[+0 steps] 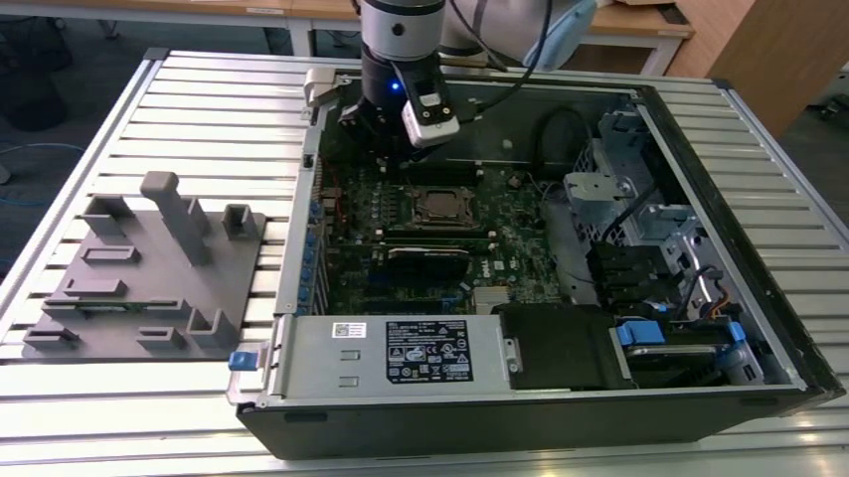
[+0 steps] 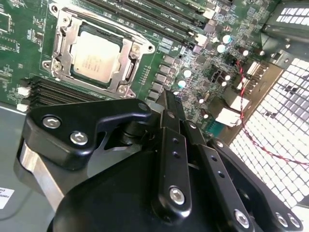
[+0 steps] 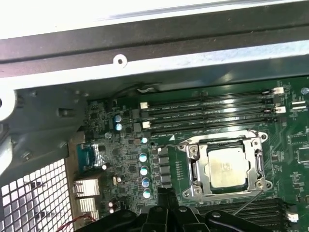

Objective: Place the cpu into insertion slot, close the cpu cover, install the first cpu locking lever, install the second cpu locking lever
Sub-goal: 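Install the first cpu locking lever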

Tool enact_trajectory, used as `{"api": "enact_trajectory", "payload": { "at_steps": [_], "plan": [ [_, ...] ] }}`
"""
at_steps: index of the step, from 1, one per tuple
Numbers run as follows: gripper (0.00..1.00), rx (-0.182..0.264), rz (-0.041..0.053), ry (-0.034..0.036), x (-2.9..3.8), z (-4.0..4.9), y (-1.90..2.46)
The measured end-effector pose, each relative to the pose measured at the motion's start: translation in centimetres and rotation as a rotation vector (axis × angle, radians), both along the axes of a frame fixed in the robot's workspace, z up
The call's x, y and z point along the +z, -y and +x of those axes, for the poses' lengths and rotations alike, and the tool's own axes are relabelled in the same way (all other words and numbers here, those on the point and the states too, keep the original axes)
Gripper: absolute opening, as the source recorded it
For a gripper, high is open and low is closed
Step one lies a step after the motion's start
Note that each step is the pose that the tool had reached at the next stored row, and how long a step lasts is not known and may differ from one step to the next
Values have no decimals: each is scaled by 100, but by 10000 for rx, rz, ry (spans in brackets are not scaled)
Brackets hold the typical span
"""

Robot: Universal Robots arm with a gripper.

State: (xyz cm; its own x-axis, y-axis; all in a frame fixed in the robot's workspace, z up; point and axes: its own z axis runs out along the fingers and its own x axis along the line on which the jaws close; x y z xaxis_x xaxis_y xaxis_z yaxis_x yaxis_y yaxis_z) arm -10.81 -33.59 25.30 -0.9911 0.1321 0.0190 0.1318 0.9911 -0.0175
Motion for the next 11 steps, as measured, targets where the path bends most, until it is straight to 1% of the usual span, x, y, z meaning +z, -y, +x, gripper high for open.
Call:
{"api": "enact_trajectory", "payload": {
  "at_steps": [2, 3, 4, 6, 7, 8, 11],
  "plan": [
    [10, 0, 8, -28, -1, 0, 0],
    [10, 1, 61, -28, -2, 0, 1],
    [10, 0, 209, -28, -2, 0, 3],
    [10, 1, 579, -28, -2, 0, 11],
    [10, 2, 731, -28, -2, 1, 14],
    [10, 2, 775, -30, -1, -1, 15],
    [10, 1, 797, -29, -5, -30, 17]
  ]
}}
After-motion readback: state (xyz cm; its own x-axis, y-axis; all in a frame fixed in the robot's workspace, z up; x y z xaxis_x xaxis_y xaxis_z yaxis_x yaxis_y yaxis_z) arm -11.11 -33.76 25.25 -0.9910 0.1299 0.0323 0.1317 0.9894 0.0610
